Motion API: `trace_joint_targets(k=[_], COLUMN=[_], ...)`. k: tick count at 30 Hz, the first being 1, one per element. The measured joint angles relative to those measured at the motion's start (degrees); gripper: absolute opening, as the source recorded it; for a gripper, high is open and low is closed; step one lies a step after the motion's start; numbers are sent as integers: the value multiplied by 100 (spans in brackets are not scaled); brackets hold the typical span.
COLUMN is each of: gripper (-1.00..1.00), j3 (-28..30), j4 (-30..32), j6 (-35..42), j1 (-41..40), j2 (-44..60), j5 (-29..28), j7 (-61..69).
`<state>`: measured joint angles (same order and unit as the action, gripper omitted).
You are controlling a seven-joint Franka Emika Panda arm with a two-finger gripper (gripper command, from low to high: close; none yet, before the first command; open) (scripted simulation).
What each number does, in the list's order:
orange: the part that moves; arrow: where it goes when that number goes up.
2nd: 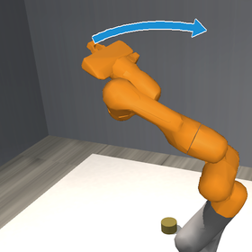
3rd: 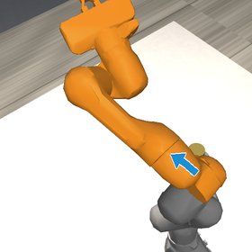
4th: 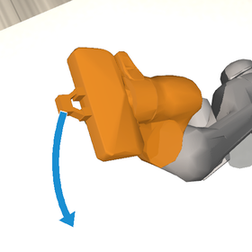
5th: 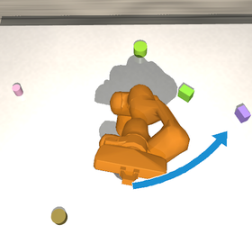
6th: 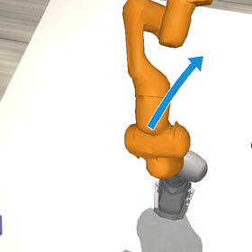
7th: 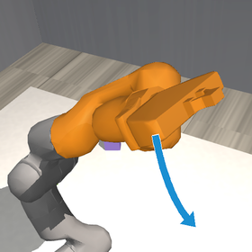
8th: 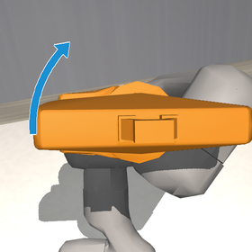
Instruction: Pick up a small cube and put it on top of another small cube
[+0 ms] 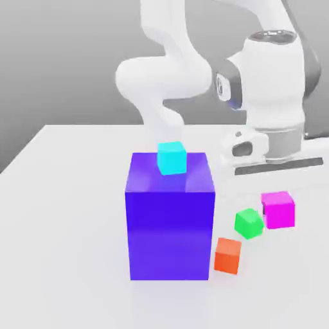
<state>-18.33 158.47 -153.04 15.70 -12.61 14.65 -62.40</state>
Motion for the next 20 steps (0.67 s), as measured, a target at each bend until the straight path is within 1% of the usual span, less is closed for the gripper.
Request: trace_joint_targets(k=[5,6,8,14,18,19,20], gripper=[-100,-100,-100,-100,-100,100,100], j3=[-546,-576,-678,-1040,-1119,-1109,-1109], j4=[1077,1244,1373,1386,1385,1386,1386], j6=[2,33,-81,-961,-1671,-1777,-1777], j1=[684,835,833,273,25,11,4], j2=[-670,-755,-652,274,990,1096,1096], j5=[177,272,221,-543,-1121,-1196,-1196], j7=[-258,-244,-318,-839,-1225,-1276,-1276])
